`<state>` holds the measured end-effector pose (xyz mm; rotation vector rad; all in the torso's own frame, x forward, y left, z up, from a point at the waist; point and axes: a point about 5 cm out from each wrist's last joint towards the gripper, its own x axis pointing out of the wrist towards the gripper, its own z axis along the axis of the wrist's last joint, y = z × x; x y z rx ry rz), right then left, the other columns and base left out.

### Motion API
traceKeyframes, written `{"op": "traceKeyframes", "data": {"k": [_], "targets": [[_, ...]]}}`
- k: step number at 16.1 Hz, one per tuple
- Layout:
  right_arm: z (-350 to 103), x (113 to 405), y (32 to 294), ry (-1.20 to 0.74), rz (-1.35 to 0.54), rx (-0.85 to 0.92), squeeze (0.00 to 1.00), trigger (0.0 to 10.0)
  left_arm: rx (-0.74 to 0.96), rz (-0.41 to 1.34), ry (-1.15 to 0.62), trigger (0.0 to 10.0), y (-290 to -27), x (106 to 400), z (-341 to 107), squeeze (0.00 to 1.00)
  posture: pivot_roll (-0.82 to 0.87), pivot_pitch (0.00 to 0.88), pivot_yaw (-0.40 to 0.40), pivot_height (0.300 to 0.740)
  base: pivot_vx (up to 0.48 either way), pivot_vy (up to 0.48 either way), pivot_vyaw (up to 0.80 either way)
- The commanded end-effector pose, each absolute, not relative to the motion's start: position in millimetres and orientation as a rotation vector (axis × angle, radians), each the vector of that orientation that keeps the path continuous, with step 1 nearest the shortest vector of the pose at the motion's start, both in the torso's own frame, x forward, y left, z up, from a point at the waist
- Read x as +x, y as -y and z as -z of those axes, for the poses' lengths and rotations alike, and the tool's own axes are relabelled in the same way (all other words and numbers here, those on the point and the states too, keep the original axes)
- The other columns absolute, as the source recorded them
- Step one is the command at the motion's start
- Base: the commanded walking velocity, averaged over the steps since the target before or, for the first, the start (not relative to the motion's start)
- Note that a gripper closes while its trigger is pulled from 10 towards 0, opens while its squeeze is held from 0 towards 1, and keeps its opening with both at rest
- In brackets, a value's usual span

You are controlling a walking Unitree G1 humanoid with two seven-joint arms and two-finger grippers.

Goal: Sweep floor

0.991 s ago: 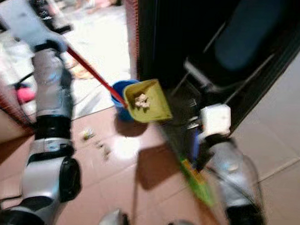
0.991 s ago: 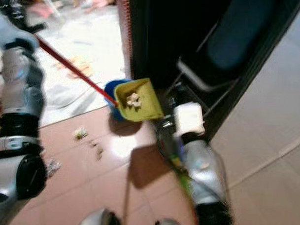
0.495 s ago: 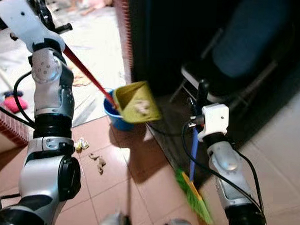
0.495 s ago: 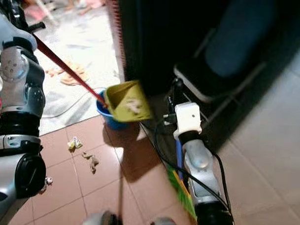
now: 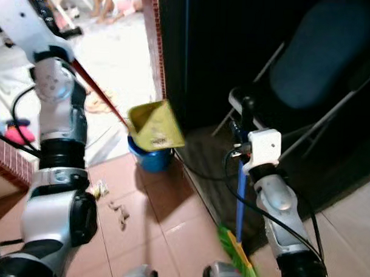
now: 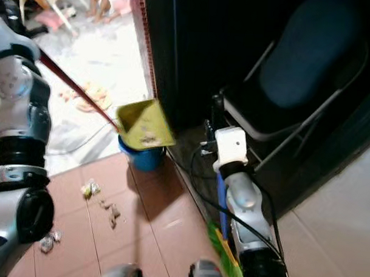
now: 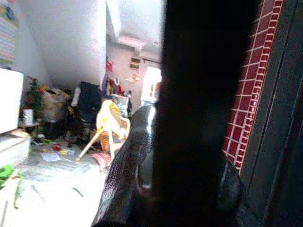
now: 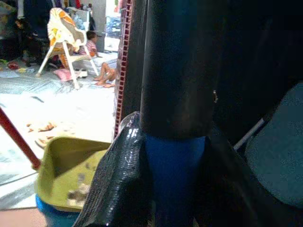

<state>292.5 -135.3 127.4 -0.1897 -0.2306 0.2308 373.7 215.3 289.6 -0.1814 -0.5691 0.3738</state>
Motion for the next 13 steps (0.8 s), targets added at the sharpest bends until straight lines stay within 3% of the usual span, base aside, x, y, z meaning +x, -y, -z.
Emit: {"op": "traceKeyframes", "data": {"k": [1,7,13], "targets": [[-137.4,292.0,127.4,0.289,-0.268,-0.221,0.0,10.0,-0.167,-0.402,0.695,10.0,-222.8,365.2,-315.4,0.0,-0.08,0.054,0.065,0.74,0.394,0.277,0.0],[-135.6,290.8,126.8,0.284,-0.27,-0.221,0.0,10.0,-0.123,-0.428,0.703,10.0,-221.8,365.1,-313.5,0.0,-0.08,0.058,0.065,0.74,0.371,0.302,0.0],[-135.1,290.3,126.9,0.282,-0.268,-0.224,0.0,10.0,-0.051,-0.332,0.742,10.0,-191.0,364.7,-305.3,0.0,-0.09,0.061,0.063,0.74,0.0,0.0,0.0]]}}
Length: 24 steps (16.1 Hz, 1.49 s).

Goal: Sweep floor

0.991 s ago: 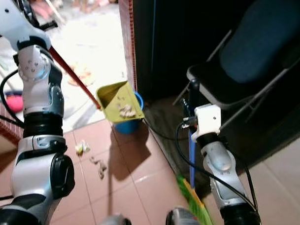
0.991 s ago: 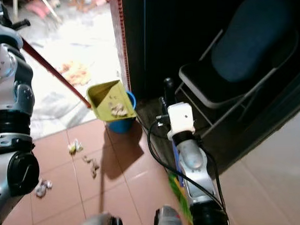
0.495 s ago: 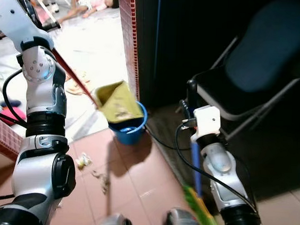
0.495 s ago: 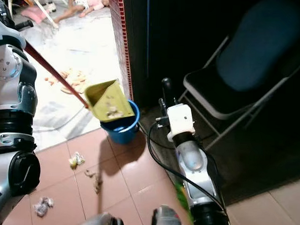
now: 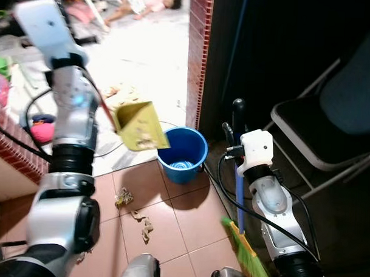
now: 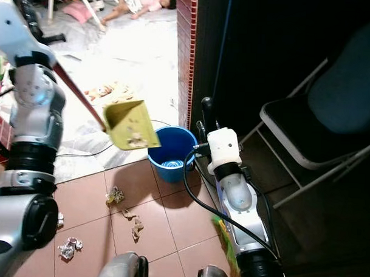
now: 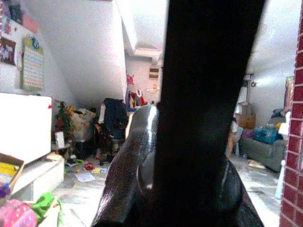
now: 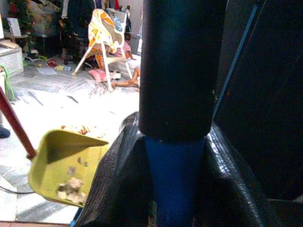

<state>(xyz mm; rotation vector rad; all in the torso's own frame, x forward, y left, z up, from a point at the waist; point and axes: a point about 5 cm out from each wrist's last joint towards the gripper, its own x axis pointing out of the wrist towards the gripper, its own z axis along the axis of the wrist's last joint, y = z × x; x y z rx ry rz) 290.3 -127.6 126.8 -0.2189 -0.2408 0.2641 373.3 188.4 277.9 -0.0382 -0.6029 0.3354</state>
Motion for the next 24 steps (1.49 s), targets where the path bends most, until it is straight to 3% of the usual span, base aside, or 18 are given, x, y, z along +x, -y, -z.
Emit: {"op": "traceKeyframes", "data": {"k": [1,5,7,10,12,24], "targets": [[-135.2,290.3,126.7,0.284,-0.266,-0.225,0.0,10.0,-0.04,-0.296,0.746,10.0,-177.8,363.7,-300.1,0.0,-0.09,0.061,0.063,0.74,0.0,0.0,0.0],[-135.7,290.8,125.8,0.287,-0.259,-0.225,0.0,10.0,0.087,-0.112,0.761,10.0,-133.1,357.0,-276.3,0.0,-0.1,0.063,0.071,0.74,0.0,0.0,0.0],[-135.8,290.2,126.7,0.29,-0.254,-0.224,0.0,10.0,0.228,0.096,0.837,10.0,-96.7,341.3,-262.7,0.0,-0.09,0.066,0.075,0.74,0.0,0.0,0.0],[-136.2,290.6,125.5,0.292,-0.255,-0.223,0.0,10.0,0.255,0.304,0.849,10.0,-62.4,327.8,-249.3,0.0,-0.09,0.066,0.073,0.74,0.0,0.0,0.0],[-136.3,291.1,125.8,0.294,-0.256,-0.225,0.0,10.0,0.302,0.545,0.837,10.0,-38.4,315.4,-233.5,0.0,-0.09,0.067,0.072,0.74,0.0,0.0,0.0],[-136.3,291.1,125.8,0.294,-0.256,-0.225,0.0,10.0,0.302,0.545,0.837,10.0,-38.4,315.4,-233.5,0.0,-0.09,0.067,0.072,0.74,0.0,0.0,0.0]]}}
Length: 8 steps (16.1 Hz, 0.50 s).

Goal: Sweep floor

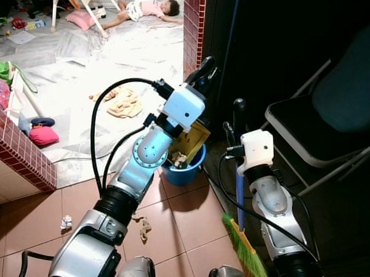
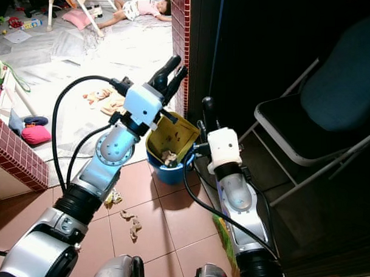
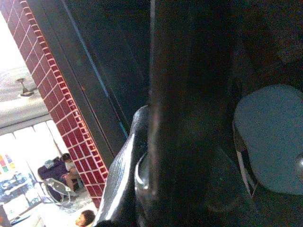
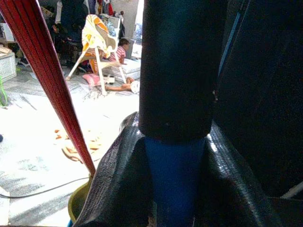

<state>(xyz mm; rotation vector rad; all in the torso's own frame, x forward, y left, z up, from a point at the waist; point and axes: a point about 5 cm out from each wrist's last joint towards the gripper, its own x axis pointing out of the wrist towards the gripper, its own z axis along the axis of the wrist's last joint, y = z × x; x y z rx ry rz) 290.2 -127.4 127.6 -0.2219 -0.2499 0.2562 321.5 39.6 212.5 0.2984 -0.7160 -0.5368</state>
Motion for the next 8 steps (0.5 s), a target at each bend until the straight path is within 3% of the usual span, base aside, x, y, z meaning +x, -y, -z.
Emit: {"op": "traceKeyframes", "data": {"k": [1,2,3,4,8], "targets": [[-136.3,291.1,125.8,0.294,-0.256,-0.225,0.0,10.0,0.302,0.545,0.837,10.0,-38.4,315.4,-233.5,0.0,-0.09,0.067,0.072,0.74,0.0,0.0,0.0],[-136.3,291.1,125.8,0.294,-0.256,-0.225,0.0,10.0,0.302,0.545,0.837,10.0,-38.4,315.4,-233.5,0.0,-0.09,0.067,0.072,0.74,0.0,0.0,0.0],[-137.5,293.7,123.8,0.305,-0.256,-0.23,0.0,10.0,0.419,0.631,0.874,10.0,-38.6,314.3,-239.1,0.0,-0.08,0.048,0.073,0.74,0.0,0.0,0.0],[-137.8,296.3,123.0,0.314,-0.244,-0.233,0.0,10.0,0.496,0.511,0.879,10.0,-60.3,329.8,-257.8,0.0,-0.08,0.051,0.074,0.74,0.0,0.0,0.0],[-136.3,294.2,123.5,0.305,-0.234,-0.222,0.0,10.0,0.406,0.329,0.852,10.0,-86.8,338.8,-258.2,0.0,-0.08,0.053,0.068,0.74,0.0,0.0,0.0]]}}
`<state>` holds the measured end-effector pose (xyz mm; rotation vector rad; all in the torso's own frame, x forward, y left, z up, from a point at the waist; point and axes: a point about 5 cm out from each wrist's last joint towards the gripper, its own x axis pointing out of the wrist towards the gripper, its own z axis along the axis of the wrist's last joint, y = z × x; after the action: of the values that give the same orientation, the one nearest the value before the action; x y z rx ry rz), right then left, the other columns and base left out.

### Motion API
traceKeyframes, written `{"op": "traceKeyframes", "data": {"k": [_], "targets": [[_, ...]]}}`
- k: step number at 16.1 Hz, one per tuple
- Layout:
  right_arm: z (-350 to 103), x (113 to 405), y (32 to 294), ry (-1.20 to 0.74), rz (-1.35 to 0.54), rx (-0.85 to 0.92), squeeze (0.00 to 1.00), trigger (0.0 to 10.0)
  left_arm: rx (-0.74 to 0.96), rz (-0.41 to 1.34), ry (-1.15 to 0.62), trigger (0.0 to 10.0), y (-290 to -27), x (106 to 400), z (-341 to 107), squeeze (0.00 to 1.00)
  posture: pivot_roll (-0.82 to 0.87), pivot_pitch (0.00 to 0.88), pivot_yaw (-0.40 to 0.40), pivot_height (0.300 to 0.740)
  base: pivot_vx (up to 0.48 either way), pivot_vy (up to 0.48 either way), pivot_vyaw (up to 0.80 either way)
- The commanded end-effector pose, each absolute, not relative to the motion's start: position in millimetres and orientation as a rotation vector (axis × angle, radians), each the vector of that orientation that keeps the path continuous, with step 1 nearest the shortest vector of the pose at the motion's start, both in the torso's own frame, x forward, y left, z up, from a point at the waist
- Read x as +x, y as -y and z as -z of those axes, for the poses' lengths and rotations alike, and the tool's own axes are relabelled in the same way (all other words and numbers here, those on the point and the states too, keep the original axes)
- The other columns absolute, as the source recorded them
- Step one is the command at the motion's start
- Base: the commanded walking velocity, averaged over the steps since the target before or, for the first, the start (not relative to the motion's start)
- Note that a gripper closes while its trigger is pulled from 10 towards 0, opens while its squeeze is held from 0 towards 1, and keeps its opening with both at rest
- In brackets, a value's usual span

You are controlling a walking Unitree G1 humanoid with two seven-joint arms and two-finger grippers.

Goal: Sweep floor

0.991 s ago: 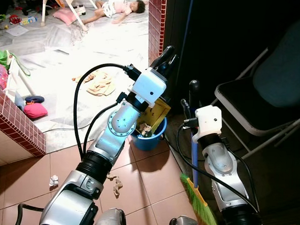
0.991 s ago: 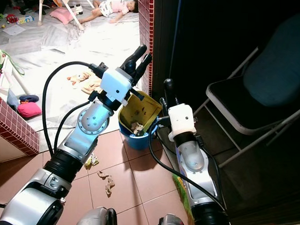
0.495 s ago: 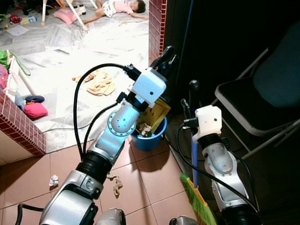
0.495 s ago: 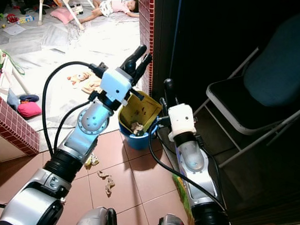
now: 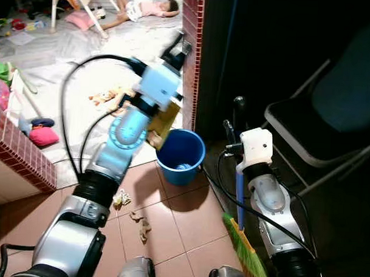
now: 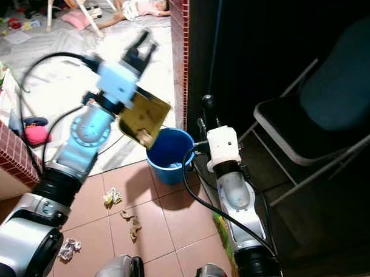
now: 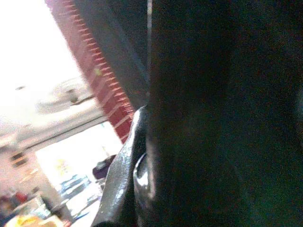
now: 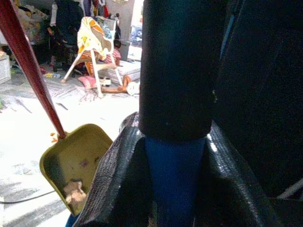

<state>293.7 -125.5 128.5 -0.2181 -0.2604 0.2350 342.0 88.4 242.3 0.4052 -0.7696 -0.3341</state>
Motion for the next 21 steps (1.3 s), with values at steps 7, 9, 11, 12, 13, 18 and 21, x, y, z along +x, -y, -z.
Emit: {"op": "traceKeyframes", "data": {"k": [7,9,11,12,13,18,21], "targets": [[-137.2,298.5,122.4,0.312,-0.227,-0.221,0.0,10.0,0.337,0.491,0.823,10.0,-55.4,326.4,-241.3,0.0,-0.08,0.045,0.063,0.74,0.0,0.0,0.0],[-136.0,298.2,122.3,0.311,-0.231,-0.224,0.0,10.0,0.417,0.626,0.846,10.0,-41.8,316.0,-232.5,0.0,-0.08,0.043,0.061,0.74,0.0,0.0,0.0],[-137.9,301.0,123.2,0.319,-0.225,-0.23,0.0,10.0,0.485,0.788,0.842,10.0,-29.0,304.8,-220.3,0.0,-0.08,0.039,0.065,0.74,0.0,0.0,0.0],[-139.2,302.2,124.0,0.324,-0.217,-0.232,0.0,10.0,0.501,0.813,0.85,10.0,-28.1,302.8,-220.0,0.0,-0.08,0.039,0.065,0.74,0.0,0.0,0.0],[-140.0,303.1,124.8,0.327,-0.21,-0.233,0.0,10.0,0.511,0.822,0.857,10.0,-28.4,302.8,-221.4,0.0,-0.08,0.036,0.068,0.74,0.0,0.0,0.0],[-138.6,302.3,120.8,0.329,-0.223,-0.238,0.0,10.0,0.445,0.579,0.948,10.0,-54.1,320.2,-264.5,0.0,-0.08,0.034,0.06,0.74,0.0,0.0,0.0],[-139.3,305.9,121.4,0.33,-0.223,-0.244,0.0,10.0,0.386,0.489,0.95,10.0,-68.6,327.9,-280.3,0.0,-0.07,0.03,0.058,0.74,0.0,0.0,0.0]]}}
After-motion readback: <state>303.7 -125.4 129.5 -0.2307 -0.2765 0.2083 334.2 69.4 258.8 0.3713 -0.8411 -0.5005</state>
